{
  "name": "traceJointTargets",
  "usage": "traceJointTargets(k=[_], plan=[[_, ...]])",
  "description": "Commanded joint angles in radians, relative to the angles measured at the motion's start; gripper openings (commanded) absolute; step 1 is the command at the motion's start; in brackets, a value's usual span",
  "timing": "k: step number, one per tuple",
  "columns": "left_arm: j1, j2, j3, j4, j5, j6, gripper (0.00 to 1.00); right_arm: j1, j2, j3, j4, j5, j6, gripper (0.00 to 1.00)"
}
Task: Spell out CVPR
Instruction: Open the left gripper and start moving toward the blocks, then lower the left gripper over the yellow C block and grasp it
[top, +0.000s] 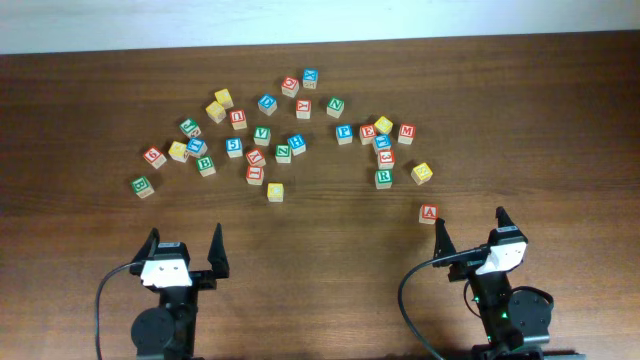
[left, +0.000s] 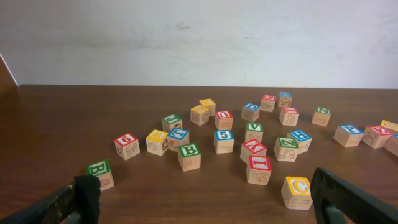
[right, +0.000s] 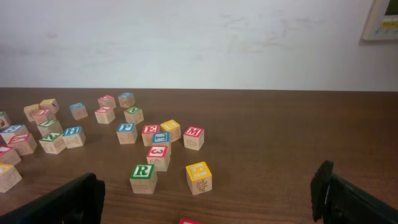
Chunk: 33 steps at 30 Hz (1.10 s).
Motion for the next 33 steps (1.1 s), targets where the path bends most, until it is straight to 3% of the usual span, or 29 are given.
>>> traceJointTargets(k=[1,7,12,14,18,21,24,25,26,27,29,31,33], plan=[[-0.005,-0.007,-0.002,0.014,-0.004,0.015,0.99,-0.01,-0.008,-0.005,-0.006,0.005,0.007,0.98],[-0.005,-0.007,-0.001,0.07,0.103,0.014,0.99,-0.01,-0.008,-0.005,-0.006,0.005,0.007,0.98],[-0.005,-0.007,-0.001,0.338,0.497,0.014,0.99,-0.01,-0.008,-0.005,-0.006,0.005,0.007,0.98],[-0.005,-0.007,-0.001,0.466,0.577,0.014,0.99,-0.01,-0.008,-0.005,-0.006,0.005,0.007,0.98],[-0.005,-0.007,0.001,0.844,0.523,-0.076,0.99,-0.01,-0.008,-0.005,-0.006,0.005,0.007,0.98],[-0.005,-0.003,0.059,0.874,0.36,-0.176,0.99,-0.01,-0.008,-0.005,-0.006,0.005,0.007,0.99],[-0.005,0.052,0.211,0.739,0.359,-0.177,0.99,-0.01,-0.008,-0.005,-0.006,0.005,0.007,0.98],[-0.005,0.089,0.302,0.588,0.359,-0.177,0.99,-0.01,-0.008,-0.005,-0.006,0.005,0.007,0.98],[-0.005,0.174,0.475,0.303,0.364,-0.165,0.99,-0.01,-0.008,-0.005,-0.006,0.005,0.007,0.98],[-0.005,0.253,0.591,0.13,0.381,-0.106,0.99,-0.01,-0.008,-0.005,-0.006,0.005,0.007,0.98],[-0.005,0.407,0.76,-0.089,0.521,-0.018,0.99,-0.01,-0.008,-0.005,-0.006,0.005,0.007,0.98],[-0.005,0.52,0.827,-0.194,0.651,-0.018,0.99,-0.01,-0.008,-0.005,-0.006,0.005,0.007,0.98],[-0.005,0.582,0.827,-0.187,0.672,-0.019,0.99,-0.01,-0.008,-0.005,-0.006,0.005,0.007,0.98]])
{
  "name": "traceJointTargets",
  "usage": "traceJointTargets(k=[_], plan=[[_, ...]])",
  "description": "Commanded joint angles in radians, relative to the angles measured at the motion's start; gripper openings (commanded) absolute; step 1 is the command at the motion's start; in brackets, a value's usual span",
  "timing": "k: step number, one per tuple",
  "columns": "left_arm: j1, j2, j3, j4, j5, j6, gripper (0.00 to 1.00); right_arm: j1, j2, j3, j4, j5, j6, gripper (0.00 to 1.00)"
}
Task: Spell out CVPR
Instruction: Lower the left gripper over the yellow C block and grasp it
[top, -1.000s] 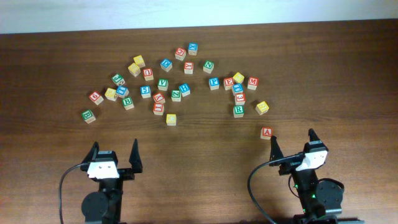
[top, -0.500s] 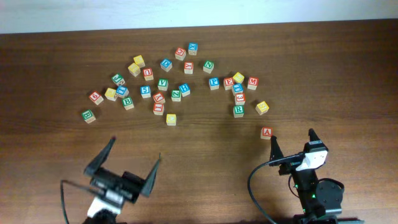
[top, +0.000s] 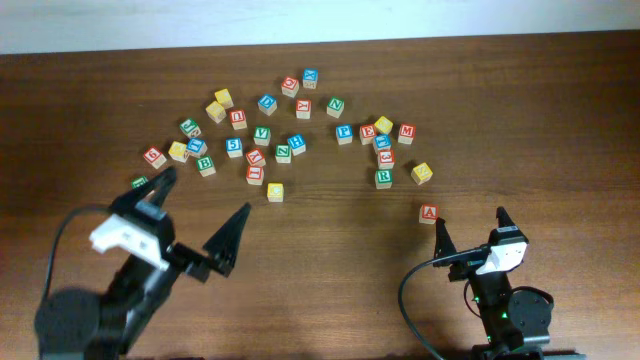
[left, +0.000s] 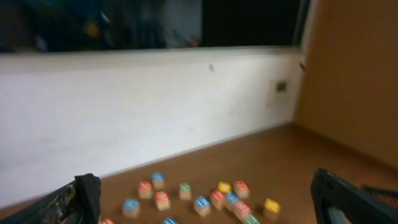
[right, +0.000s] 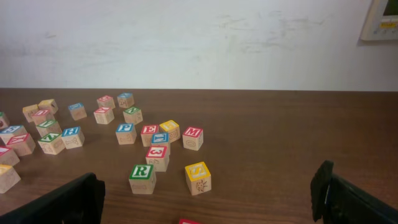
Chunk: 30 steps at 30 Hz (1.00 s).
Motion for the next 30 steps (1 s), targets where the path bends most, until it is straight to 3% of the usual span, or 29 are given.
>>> traceJointTargets(k=[1,4,7,9,11,15,20,23,30], plan=[[-0.001,0.129,0.019,0.016,0.155,0.021,0.99,-0.01,-0.006,-0.005,-0.005,0.002,0.007,0.98],[-0.002,0.249,0.112,-0.026,0.127,-0.03,0.99,-0.01,-0.006,-0.005,-0.005,0.002,0.007,0.98],[-0.002,0.423,0.353,-0.393,-0.199,-0.03,0.99,-0.01,-0.006,-0.005,-0.005,0.002,0.007,0.98],[-0.002,0.494,0.417,-0.51,-0.168,-0.03,0.99,-0.01,-0.006,-0.005,-0.005,0.002,0.007,0.98],[-0.002,0.552,0.42,-0.596,0.003,-0.03,0.99,-0.01,-0.006,-0.005,-0.005,0.002,0.007,0.98],[-0.025,0.67,0.42,-0.62,-0.004,-0.091,0.99,-0.01,-0.006,-0.005,-0.005,0.002,0.007,0.99],[-0.19,0.798,0.437,-0.736,-0.375,-0.224,0.99,-0.01,-0.006,-0.005,-0.005,0.002,0.007,0.98],[-0.268,0.876,0.437,-0.736,-0.391,-0.224,0.99,-0.01,-0.006,-0.005,-0.005,0.002,0.007,0.98],[-0.268,0.935,0.437,-0.729,-0.386,-0.224,0.99,-0.01,-0.006,-0.005,-0.005,0.002,0.007,0.98]])
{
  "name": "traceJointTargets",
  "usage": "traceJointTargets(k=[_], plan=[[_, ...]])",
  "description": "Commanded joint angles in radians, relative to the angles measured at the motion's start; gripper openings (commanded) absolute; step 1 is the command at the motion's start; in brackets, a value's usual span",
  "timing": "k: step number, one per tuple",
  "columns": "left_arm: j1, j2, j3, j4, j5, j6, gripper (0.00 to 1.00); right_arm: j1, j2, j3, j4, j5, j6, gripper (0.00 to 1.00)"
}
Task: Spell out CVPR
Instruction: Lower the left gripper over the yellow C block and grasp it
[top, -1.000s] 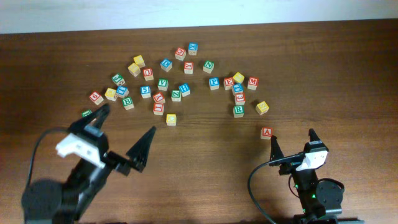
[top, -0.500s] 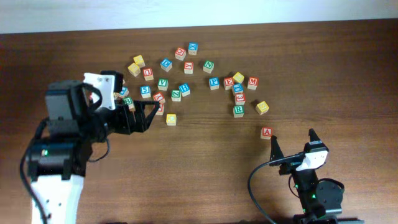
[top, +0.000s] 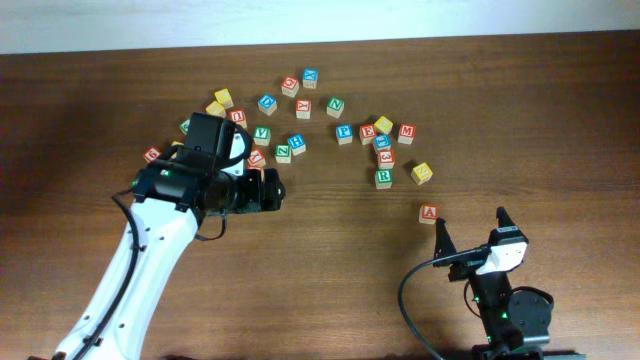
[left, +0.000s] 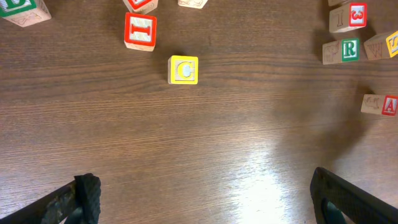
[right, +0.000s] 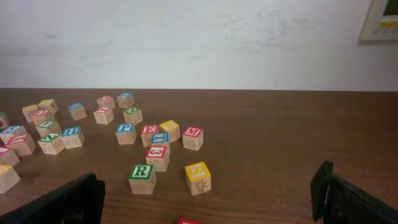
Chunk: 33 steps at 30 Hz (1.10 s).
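Lettered wooden blocks lie scattered across the far half of the brown table (top: 330, 260). My left gripper (top: 272, 190) points straight down over the yellow C block (left: 183, 70), which it covers in the overhead view. It is open (left: 202, 199) and well above the block, with only bare table between its fingers. The green R block (top: 384, 178) (left: 349, 50) (right: 142, 177), the blue P block (top: 344, 133) (right: 126, 132) and the green V block (top: 262, 134) rest among the others. My right gripper (top: 470, 228) (right: 208, 202) stays open and low at the front right.
A red I block (left: 140, 31) lies just up-left of the C block. Close ahead of the right gripper lies a red A block (top: 429, 213) (left: 385, 104). A yellow S block (right: 198, 177) sits beside R. The left arm (top: 150, 260) crosses the left front.
The left arm was raised at the front left with its camera facing the wall. Now it reaches forward and points down over the yellow C block, still open. The right arm has not moved.
Both grippers first rested open and low at the front edge, facing the blocks. Then the left arm stood lifted and tilted up at the front left. Now it hangs open above the C block, and no block has shifted.
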Motion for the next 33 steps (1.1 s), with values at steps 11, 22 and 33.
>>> traceJointTargets(k=[11,22,33], plan=[[-0.002,0.005,0.019,-0.006,0.031,-0.013,0.99,-0.01,-0.006,-0.005,-0.005,0.002,0.007,0.99],[-0.003,0.005,0.019,-0.002,0.113,-0.014,0.99,-0.01,-0.006,-0.005,-0.005,0.002,0.007,0.98],[-0.148,0.194,0.019,0.089,-0.198,-0.227,0.91,-0.01,-0.006,-0.005,-0.005,0.002,0.007,0.98]])
